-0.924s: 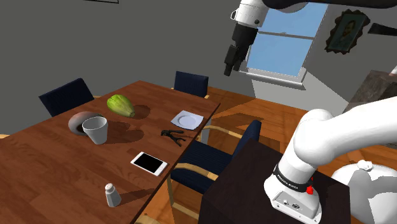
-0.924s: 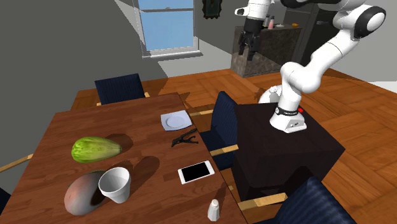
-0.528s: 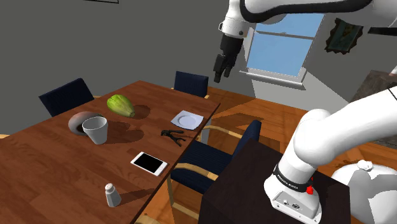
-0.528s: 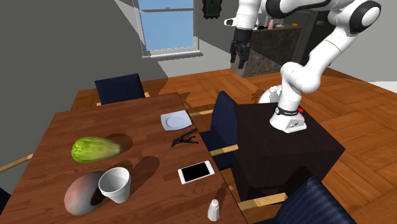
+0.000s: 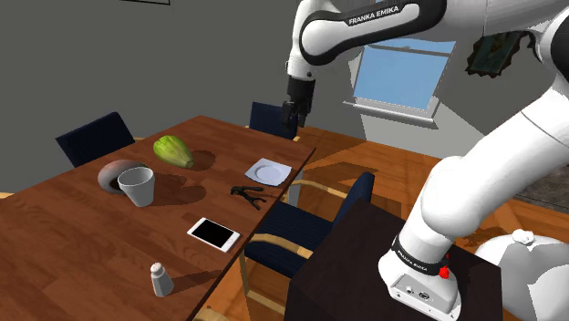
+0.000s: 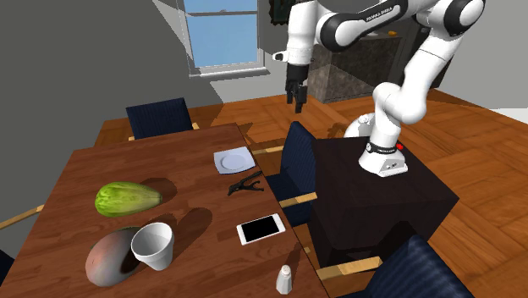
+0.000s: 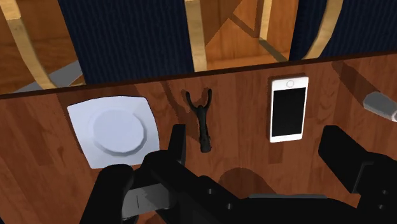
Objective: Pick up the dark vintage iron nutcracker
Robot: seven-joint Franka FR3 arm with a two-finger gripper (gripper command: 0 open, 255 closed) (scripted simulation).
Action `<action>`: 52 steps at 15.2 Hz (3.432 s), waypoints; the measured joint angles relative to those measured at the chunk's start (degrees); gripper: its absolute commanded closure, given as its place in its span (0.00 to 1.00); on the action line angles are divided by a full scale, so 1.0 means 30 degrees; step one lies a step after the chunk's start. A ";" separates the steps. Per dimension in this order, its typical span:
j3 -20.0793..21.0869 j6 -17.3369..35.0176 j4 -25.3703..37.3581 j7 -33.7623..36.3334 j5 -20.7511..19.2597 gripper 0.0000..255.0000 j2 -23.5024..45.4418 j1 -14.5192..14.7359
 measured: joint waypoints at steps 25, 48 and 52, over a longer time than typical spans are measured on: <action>0.0199 0.3293 1.1927 -0.0244 -0.0239 0.00 1.9183 0.0341; 0.0174 0.3372 1.6495 -0.0332 -0.0344 1.00 2.4529 0.0422; 0.0183 0.2968 1.6321 -0.0318 -0.0337 1.00 2.3980 0.0411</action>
